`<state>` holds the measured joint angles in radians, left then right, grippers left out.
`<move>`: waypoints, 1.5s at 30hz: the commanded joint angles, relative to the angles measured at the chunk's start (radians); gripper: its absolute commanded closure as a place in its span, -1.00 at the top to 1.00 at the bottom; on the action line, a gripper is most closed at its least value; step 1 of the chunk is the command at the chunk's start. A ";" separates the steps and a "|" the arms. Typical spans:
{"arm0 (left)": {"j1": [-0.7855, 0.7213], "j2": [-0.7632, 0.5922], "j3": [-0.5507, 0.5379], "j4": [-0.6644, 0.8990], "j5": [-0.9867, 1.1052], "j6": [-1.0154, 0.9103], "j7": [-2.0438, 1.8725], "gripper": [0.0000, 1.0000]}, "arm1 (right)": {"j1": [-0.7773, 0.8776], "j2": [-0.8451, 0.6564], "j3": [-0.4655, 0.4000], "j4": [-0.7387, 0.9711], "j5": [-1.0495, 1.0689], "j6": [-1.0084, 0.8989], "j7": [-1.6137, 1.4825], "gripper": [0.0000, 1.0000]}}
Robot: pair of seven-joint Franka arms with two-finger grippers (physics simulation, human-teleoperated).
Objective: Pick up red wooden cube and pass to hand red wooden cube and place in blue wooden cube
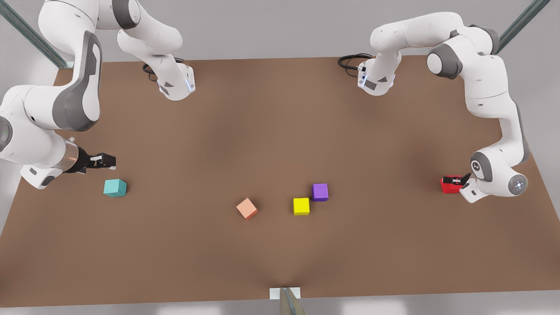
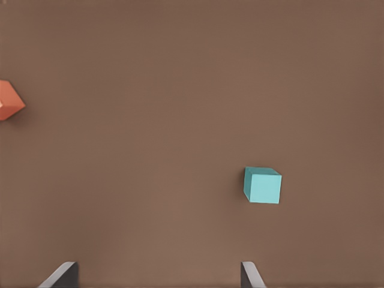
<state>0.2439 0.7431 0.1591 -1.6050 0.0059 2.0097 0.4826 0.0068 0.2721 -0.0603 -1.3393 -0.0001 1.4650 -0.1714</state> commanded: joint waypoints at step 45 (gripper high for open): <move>-0.275 0.335 -0.765 0.467 -1.158 0.123 -0.427 0.33 | 0.116 0.719 0.264 0.221 1.413 0.382 -2.139 1.00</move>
<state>-0.0295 1.0792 -0.6027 -1.1391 -1.1361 2.0801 0.1310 0.1187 0.9908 0.2035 -1.1157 1.3754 1.8125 -1.7496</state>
